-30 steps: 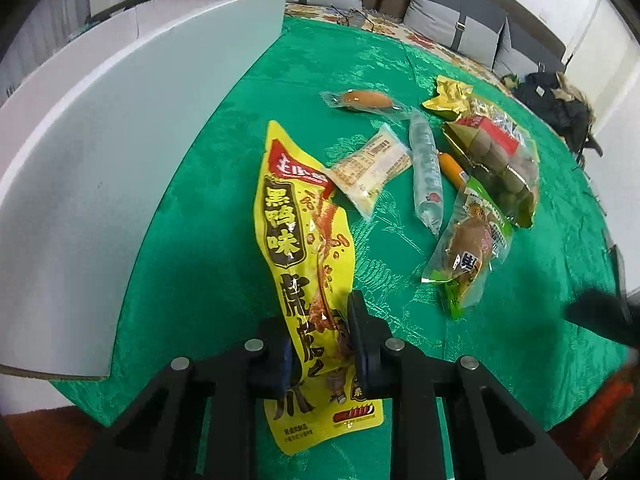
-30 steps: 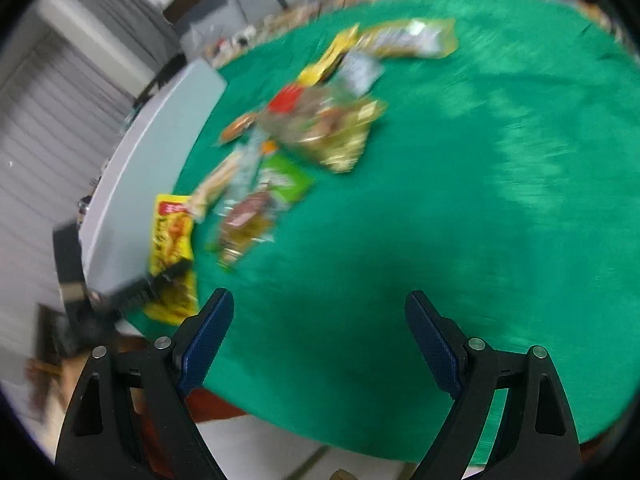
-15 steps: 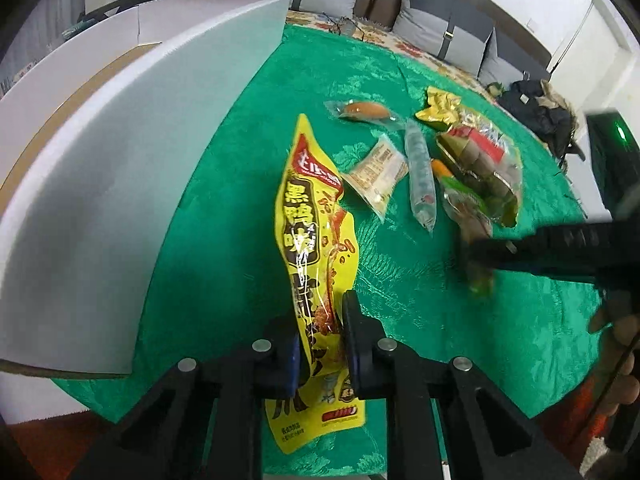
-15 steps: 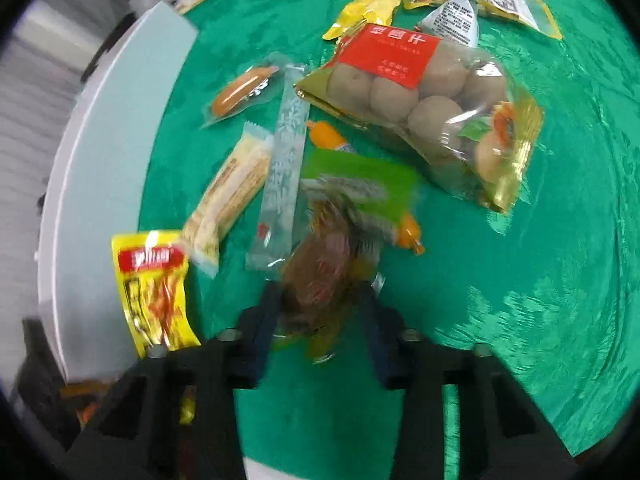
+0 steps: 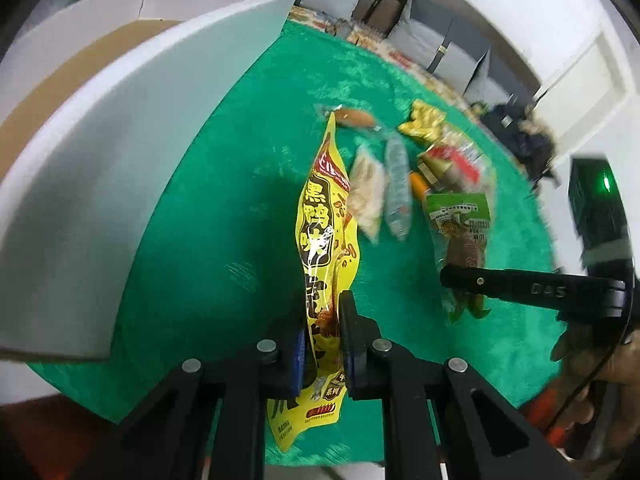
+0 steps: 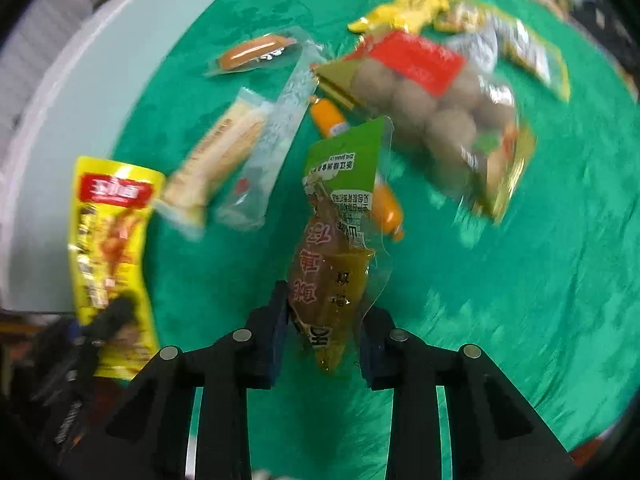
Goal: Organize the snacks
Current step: 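Carry both packs over the white box and open both grippers to drop them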
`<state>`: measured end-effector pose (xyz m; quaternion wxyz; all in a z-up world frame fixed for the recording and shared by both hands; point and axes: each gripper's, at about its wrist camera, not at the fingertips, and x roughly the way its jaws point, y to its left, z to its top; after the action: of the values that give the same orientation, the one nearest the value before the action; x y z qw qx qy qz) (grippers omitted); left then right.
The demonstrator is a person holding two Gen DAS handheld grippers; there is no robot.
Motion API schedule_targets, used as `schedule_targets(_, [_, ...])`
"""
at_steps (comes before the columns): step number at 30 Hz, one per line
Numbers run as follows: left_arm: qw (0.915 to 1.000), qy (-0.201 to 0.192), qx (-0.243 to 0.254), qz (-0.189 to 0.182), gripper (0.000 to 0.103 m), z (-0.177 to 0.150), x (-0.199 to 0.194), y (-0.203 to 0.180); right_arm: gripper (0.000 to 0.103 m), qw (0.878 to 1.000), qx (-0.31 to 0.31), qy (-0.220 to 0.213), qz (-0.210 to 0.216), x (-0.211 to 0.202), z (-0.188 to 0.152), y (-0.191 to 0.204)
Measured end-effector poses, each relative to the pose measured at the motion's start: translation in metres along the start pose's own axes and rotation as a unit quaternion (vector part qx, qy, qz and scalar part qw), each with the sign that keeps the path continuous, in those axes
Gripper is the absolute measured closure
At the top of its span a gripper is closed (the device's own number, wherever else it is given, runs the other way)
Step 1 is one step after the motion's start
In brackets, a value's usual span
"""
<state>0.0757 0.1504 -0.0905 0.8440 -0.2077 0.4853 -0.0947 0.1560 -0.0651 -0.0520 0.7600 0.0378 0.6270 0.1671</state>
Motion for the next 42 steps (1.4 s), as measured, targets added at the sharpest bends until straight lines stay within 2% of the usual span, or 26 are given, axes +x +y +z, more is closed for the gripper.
schedule_targets(1, [0.9998,-0.004,-0.008,-0.015,0.089,0.0,-0.006,0.003,0.073,1.0,0.009,-0.011,0.026,-0.009,-0.003,-0.005])
schedule_targets(2, [0.9996,-0.009,-0.014,-0.024,0.089,0.0,-0.011,0.004,0.073,0.997,0.024,-0.023,0.073,-0.022,-0.008,-0.014])
schedule_targets(4, [0.9986,-0.021,-0.025,-0.042,0.089,0.0,-0.02,0.007,0.073,0.992,0.037,-0.036,0.115,-0.041,-0.016,-0.027])
schedule_targets(6, [0.9971,-0.032,-0.037,-0.058,0.089,0.001,-0.028,0.008,0.072,0.996,0.009,-0.046,0.077,-0.05,-0.02,-0.03])
schedule_targets(8, [0.9946,-0.042,-0.053,-0.079,0.089,0.004,-0.037,0.007,0.072,0.998,-0.026,-0.054,0.018,-0.052,-0.023,-0.034])
schedule_targets(11, [0.9892,-0.08,-0.059,-0.108,0.089,0.017,-0.075,0.0,0.072,0.997,-0.023,-0.062,0.026,-0.056,-0.018,-0.033])
schedule_targets(13, [0.9872,-0.11,-0.052,-0.103,0.089,0.03,-0.1,0.001,0.072,0.995,-0.039,-0.081,0.034,-0.063,-0.017,-0.006])
schedule_targets(16, [0.9847,-0.15,-0.056,-0.069,0.089,0.057,-0.141,0.02,0.072,0.987,-0.083,-0.116,0.072,-0.083,0.004,0.047])
schedule_targets(19, [0.9842,-0.162,-0.07,0.013,0.089,0.085,-0.167,0.059,0.072,0.97,-0.142,-0.14,0.138,-0.109,0.025,0.123])
schedule_targets(21, [0.9835,-0.153,-0.072,0.063,0.089,0.097,-0.17,0.08,0.072,0.961,-0.166,-0.14,0.172,-0.116,0.033,0.161])
schedule_targets(23, [0.9788,-0.145,-0.075,0.124,0.088,0.108,-0.169,0.101,0.073,0.954,-0.18,-0.136,0.196,-0.111,0.046,0.199])
schedule_targets(25, [0.9739,-0.128,-0.075,0.172,0.07,0.114,-0.164,0.117,0.071,0.952,-0.184,-0.138,0.203,-0.099,0.058,0.226])
schedule_targets(26, [0.9726,-0.119,-0.075,0.185,0.043,0.114,-0.162,0.124,0.066,0.952,-0.18,-0.138,0.206,-0.092,0.063,0.236])
schedule_targets(27, [0.9709,-0.118,-0.073,0.195,0.023,0.112,-0.163,0.127,0.056,0.956,-0.169,-0.124,0.207,-0.082,0.07,0.24])
schedule_targets(28, [0.9678,-0.124,-0.069,0.208,0.021,0.109,-0.162,0.127,0.037,0.96,-0.153,-0.119,0.203,-0.076,0.075,0.238])
schedule_targets(31, [0.9572,-0.146,-0.046,0.246,0.021,0.101,-0.164,0.117,0.037,0.96,-0.13,-0.147,0.199,-0.081,0.071,0.206])
schedule_targets(34, [0.9606,-0.154,-0.006,0.231,0.021,0.101,-0.158,0.095,0.037,0.964,-0.13,-0.175,0.15,-0.083,0.052,0.155])
schedule_targets(36, [0.9661,-0.152,0.041,0.204,0.021,0.105,-0.148,0.072,0.037,0.968,-0.133,-0.19,0.101,-0.077,0.032,0.118])
schedule_targets(38, [0.9687,-0.149,0.08,0.181,0.021,0.106,-0.134,0.046,0.037,0.969,-0.138,-0.201,0.033,-0.066,0.01,0.07])
schedule_targets(40, [0.9657,-0.15,0.102,0.186,0.02,0.111,-0.118,0.032,0.037,0.969,-0.132,-0.204,-0.034,-0.059,-0.016,0.011])
schedule_targets(42, [0.9602,-0.14,0.113,0.213,0.02,0.114,-0.1,0.026,0.037,0.969,-0.109,-0.208,-0.08,-0.056,-0.047,-0.051])
